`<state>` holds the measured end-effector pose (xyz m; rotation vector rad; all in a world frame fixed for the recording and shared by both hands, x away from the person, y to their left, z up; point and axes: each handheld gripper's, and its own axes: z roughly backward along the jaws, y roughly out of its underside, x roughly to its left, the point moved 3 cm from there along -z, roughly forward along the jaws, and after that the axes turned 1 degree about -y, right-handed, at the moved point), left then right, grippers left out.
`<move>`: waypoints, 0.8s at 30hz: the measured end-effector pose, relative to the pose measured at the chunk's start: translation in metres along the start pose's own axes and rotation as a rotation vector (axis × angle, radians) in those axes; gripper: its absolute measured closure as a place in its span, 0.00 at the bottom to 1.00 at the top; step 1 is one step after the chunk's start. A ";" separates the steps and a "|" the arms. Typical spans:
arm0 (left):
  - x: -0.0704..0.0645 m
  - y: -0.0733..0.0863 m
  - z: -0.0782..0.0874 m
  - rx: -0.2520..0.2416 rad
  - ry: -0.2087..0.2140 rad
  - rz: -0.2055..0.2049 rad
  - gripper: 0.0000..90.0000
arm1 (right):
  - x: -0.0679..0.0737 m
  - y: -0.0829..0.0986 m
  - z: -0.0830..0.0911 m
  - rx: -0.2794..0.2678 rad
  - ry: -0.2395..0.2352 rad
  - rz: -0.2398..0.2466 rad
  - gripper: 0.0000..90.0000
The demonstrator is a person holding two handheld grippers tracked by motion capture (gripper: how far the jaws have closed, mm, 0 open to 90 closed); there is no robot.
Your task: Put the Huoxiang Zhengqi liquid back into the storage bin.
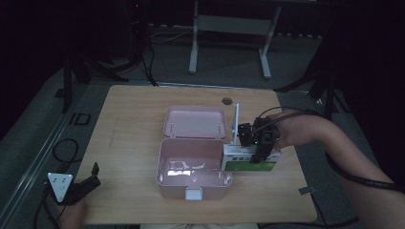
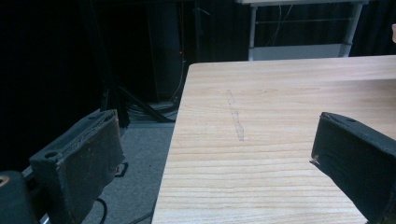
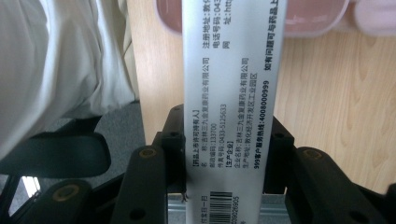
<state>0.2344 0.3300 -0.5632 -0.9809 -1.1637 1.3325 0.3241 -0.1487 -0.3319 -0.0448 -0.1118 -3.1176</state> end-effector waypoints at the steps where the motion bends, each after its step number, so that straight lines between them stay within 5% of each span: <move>1: 0.000 0.000 0.000 0.000 0.000 0.000 0.02 | 0.000 -0.003 0.000 -0.001 0.001 0.004 0.69; 13: 0.000 0.000 0.000 -0.002 0.008 -0.004 0.02 | -0.001 -0.048 0.002 0.005 0.002 0.049 0.69; 24: 0.000 0.000 0.000 -0.003 0.010 -0.001 0.02 | 0.002 -0.095 -0.016 0.016 0.008 0.096 0.69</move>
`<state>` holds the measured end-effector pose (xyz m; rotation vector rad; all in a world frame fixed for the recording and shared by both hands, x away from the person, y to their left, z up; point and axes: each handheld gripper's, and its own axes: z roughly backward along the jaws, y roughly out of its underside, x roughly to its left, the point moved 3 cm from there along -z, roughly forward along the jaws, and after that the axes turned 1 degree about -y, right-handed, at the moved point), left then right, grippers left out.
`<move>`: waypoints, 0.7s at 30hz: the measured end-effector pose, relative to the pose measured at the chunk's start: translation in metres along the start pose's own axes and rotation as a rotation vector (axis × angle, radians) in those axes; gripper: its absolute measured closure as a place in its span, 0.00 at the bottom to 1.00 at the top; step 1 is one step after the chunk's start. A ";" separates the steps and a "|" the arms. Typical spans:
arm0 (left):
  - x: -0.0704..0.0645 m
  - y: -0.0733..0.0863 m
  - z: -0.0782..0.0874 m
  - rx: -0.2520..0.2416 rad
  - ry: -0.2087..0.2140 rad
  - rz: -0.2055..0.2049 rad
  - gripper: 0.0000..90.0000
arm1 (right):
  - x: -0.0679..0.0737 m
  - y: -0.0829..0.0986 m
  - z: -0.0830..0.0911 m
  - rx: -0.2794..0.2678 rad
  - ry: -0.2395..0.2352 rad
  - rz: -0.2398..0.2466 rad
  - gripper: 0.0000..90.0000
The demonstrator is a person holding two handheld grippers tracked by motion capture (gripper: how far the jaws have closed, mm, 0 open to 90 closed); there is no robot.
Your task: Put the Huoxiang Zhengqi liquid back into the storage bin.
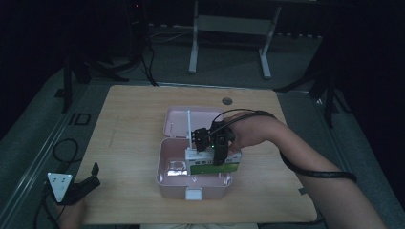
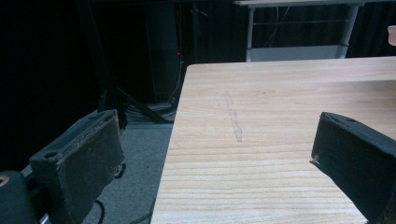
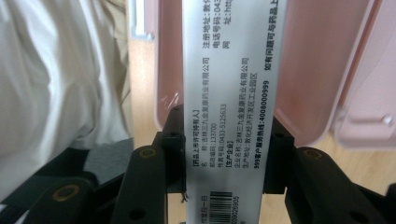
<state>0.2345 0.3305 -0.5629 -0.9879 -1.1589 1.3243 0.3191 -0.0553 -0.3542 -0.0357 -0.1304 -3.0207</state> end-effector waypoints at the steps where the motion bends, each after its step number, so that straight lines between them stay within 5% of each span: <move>1: 0.000 0.000 0.000 -0.001 0.000 0.000 0.02 | 0.000 -0.004 -0.002 0.001 -0.002 0.001 0.69; 12: 0.000 0.000 0.000 -0.001 0.003 0.002 0.02 | -0.004 -0.026 -0.031 0.016 -0.029 -0.008 0.69; 21: -0.001 0.000 0.000 0.002 0.004 -0.004 0.02 | -0.008 -0.028 -0.074 0.017 -0.079 -0.024 0.68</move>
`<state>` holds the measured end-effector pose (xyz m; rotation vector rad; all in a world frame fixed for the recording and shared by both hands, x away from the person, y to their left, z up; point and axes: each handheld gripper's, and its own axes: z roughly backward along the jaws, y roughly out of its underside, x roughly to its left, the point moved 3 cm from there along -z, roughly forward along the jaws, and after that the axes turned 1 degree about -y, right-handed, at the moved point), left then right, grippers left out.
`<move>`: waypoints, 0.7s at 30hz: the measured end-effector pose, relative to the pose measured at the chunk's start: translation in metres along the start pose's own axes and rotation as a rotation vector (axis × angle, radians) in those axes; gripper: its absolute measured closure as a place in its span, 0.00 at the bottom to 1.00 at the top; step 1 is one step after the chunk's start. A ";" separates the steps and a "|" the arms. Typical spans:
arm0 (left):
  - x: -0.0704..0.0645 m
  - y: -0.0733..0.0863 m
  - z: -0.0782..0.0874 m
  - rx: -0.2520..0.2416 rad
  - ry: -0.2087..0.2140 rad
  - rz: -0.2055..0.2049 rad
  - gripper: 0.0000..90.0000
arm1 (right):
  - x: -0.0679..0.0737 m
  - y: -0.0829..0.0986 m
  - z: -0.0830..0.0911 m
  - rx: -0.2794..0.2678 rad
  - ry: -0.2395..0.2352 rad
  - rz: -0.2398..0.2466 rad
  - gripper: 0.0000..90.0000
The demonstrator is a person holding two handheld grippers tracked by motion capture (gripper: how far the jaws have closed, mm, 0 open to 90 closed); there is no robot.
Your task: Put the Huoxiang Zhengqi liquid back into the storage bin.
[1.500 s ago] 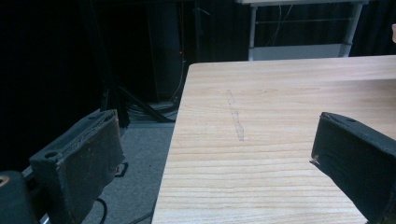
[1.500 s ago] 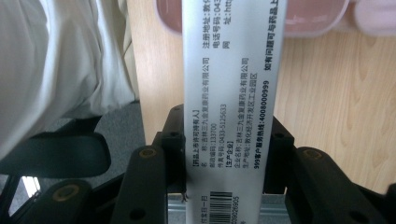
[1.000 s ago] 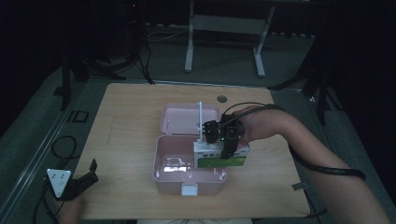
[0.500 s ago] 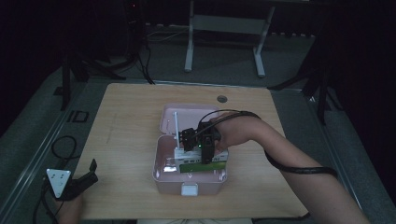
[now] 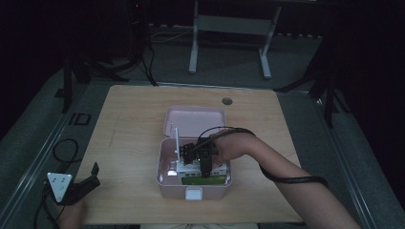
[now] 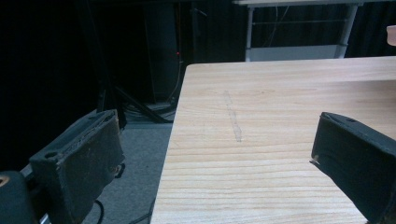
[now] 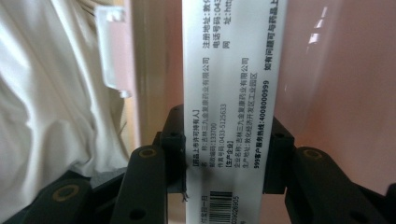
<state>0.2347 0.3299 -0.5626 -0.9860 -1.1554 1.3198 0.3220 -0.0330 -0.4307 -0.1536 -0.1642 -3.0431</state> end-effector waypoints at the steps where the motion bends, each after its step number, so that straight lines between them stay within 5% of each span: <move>1: 0.000 0.000 0.000 0.000 0.001 0.000 0.02 | -0.001 0.000 -0.006 -0.003 -0.015 -0.006 0.69; 21: 0.000 0.000 0.000 -0.001 0.000 -0.001 0.02 | -0.006 0.005 -0.057 -0.027 -0.060 -0.008 0.68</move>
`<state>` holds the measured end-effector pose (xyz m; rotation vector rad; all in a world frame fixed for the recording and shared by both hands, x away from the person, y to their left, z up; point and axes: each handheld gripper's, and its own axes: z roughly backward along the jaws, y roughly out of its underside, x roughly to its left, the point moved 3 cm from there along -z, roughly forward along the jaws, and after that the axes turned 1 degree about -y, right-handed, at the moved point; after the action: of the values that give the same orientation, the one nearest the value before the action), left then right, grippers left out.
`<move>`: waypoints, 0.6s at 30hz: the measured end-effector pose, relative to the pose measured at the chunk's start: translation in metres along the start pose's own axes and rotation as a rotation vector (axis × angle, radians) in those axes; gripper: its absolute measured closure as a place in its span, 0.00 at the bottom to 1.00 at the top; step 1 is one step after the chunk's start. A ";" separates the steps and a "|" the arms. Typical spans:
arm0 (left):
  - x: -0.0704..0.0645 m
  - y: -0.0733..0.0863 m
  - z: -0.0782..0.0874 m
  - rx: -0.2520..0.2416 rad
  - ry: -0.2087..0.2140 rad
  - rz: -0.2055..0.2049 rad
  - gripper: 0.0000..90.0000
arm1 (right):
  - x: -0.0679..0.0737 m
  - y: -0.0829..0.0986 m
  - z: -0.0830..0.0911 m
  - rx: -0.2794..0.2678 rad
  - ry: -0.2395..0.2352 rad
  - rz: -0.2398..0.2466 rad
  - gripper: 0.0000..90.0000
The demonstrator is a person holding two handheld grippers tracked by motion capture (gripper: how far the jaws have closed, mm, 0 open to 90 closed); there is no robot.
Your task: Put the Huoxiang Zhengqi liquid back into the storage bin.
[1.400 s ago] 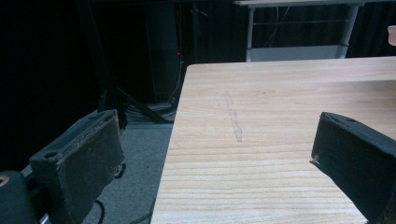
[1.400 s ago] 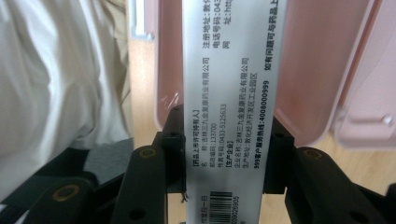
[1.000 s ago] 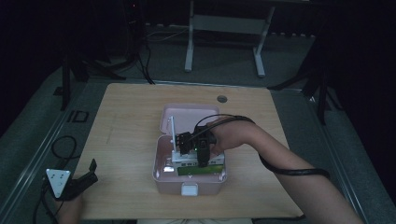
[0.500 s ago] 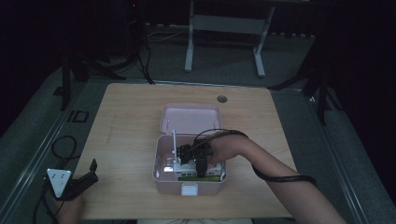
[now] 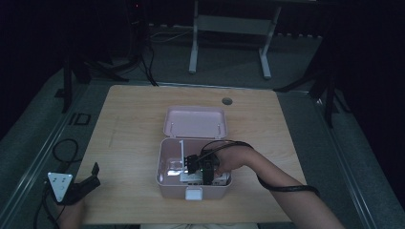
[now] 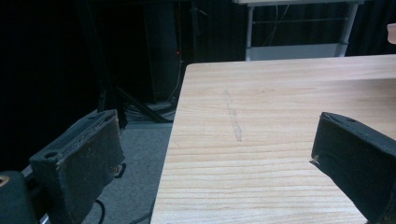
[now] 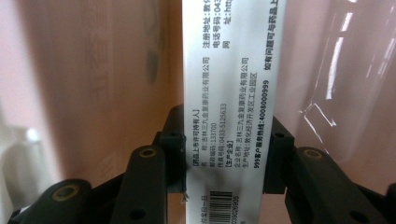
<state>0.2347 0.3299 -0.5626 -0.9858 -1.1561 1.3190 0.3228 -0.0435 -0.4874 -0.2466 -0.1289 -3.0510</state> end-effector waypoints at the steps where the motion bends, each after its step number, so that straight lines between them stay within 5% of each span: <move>1: 0.000 0.000 0.000 0.000 -0.001 0.000 0.02 | 0.000 0.000 -0.002 0.000 -0.003 -0.004 0.68; 12: 0.000 0.000 0.000 0.002 -0.001 -0.003 0.02 | -0.002 0.003 -0.005 -0.010 -0.015 -0.014 0.66; 18: 0.000 0.000 -0.001 0.003 0.000 -0.003 0.02 | -0.001 0.007 0.007 -0.021 -0.014 -0.015 0.59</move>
<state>0.2354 0.3297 -0.5629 -0.9814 -1.1552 1.3176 0.3250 -0.0494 -0.4801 -0.2689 -0.1004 -3.0672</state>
